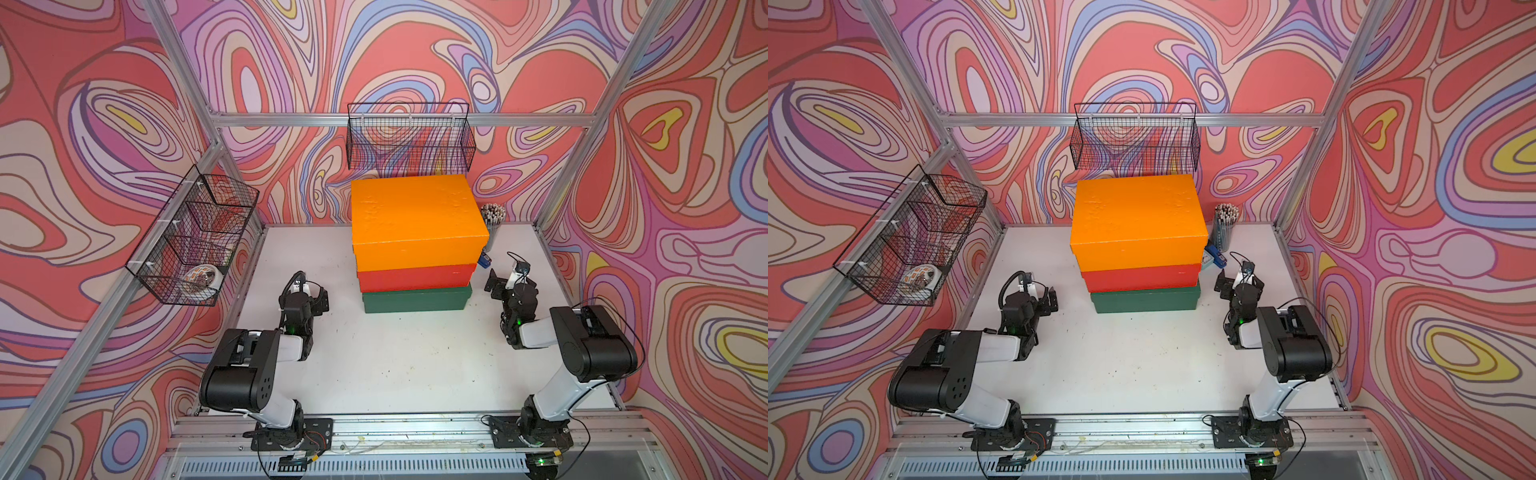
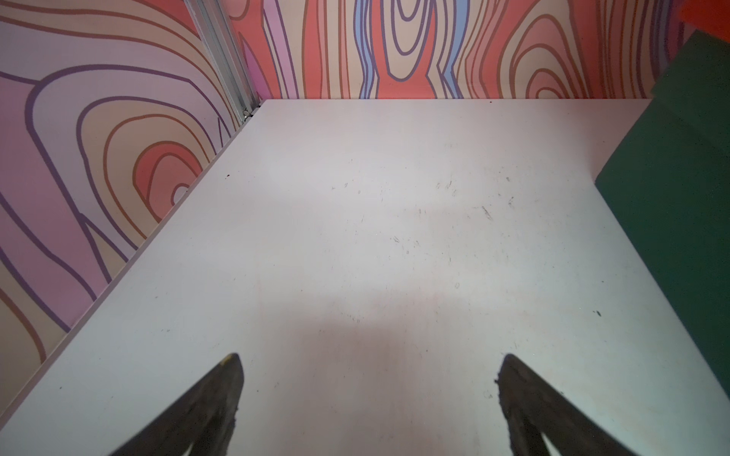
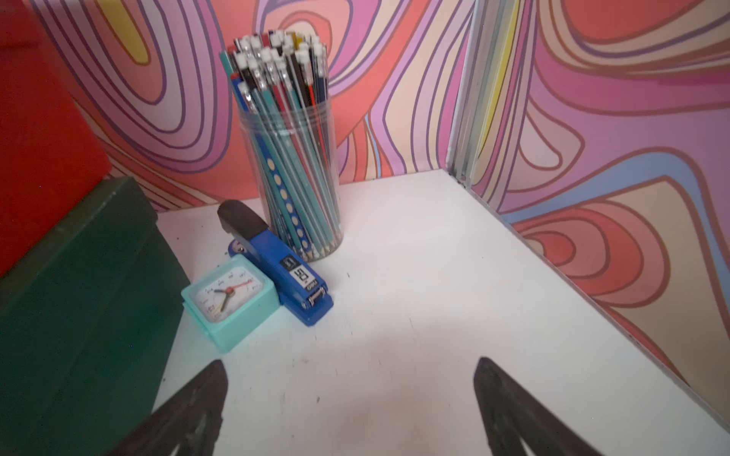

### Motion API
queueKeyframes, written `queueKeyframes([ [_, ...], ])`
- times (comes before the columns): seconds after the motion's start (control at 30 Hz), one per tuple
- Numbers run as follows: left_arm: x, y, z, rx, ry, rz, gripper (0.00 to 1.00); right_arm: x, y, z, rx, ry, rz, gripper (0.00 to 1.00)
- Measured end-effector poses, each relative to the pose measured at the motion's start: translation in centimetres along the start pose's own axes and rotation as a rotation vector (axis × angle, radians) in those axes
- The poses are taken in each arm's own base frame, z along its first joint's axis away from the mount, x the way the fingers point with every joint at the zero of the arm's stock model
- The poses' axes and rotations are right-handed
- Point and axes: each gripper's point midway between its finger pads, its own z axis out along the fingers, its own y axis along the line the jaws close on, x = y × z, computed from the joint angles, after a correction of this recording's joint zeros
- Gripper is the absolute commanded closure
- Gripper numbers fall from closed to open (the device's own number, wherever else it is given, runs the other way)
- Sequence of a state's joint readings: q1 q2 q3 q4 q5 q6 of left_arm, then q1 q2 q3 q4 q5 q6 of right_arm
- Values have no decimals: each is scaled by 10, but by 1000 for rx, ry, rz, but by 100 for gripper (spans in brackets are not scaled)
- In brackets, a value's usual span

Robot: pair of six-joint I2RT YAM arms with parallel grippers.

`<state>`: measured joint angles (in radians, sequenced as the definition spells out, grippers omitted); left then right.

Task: Stack the shoeboxes
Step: Reset both arms

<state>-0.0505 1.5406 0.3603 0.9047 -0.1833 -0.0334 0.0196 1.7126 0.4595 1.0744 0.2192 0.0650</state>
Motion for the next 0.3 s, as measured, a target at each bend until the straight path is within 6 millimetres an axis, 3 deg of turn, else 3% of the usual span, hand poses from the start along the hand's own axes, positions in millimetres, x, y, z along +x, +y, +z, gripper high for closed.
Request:
queueKeyframes([
  [0.3,2,2,0,-4,10,0,0,16,-2,-1,13,64,-15,2],
])
